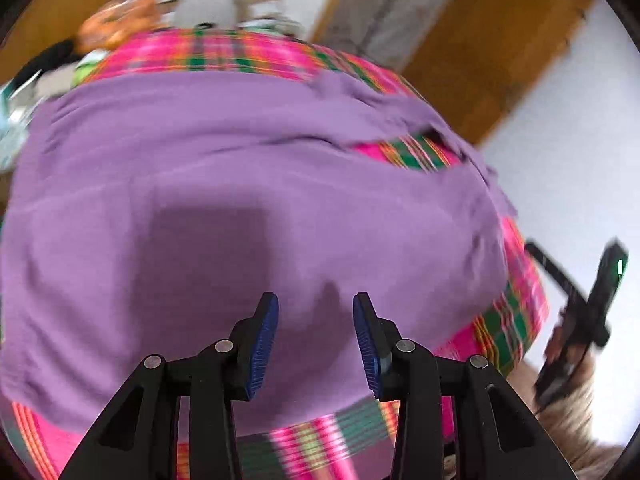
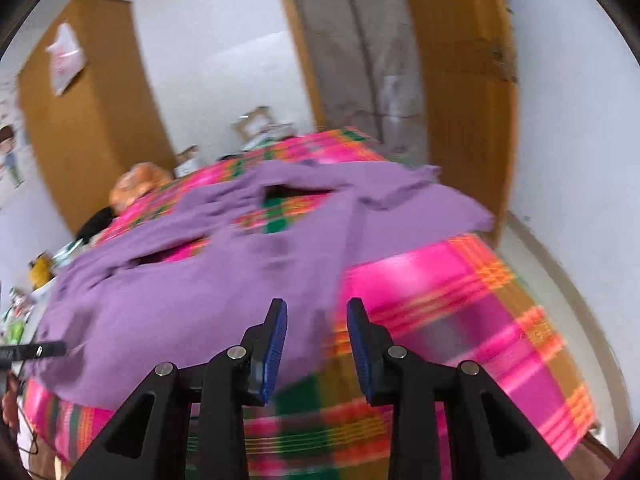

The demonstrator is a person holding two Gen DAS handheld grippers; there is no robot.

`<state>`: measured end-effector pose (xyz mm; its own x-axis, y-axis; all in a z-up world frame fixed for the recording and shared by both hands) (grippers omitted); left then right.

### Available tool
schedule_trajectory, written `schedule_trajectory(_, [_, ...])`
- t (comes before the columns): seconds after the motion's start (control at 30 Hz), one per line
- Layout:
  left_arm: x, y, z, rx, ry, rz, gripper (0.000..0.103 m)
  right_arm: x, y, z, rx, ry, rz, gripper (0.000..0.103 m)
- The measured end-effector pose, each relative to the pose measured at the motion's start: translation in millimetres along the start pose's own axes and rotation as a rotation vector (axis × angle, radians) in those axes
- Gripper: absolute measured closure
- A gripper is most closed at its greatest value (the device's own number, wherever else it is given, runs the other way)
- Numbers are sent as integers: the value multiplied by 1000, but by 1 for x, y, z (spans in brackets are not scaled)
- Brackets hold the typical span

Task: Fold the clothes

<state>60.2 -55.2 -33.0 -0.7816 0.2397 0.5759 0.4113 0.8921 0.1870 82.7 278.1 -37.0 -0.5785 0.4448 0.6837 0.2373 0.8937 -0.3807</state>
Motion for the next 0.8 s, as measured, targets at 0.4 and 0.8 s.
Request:
schedule_trajectory(0.4, [3,83,46,-85,-80,228,63,34,50,41,-76,-61,27,65])
schedule_trajectory(0.8, [8,106,58,-21,-63,371,61,45,36,88,-62,-163,-24,55])
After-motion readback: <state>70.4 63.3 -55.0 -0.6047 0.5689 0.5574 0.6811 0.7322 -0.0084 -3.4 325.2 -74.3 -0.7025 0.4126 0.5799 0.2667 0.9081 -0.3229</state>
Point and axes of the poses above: each gripper's, at about its wrist camera, not at the fingertips, and z roughly the way its jaws point, y to its right, x to its top, the point moved 7 cm from there along z, roughly the way its jaws point, and after that the axes turned 14 degrees about z, right-handed, at the moved point
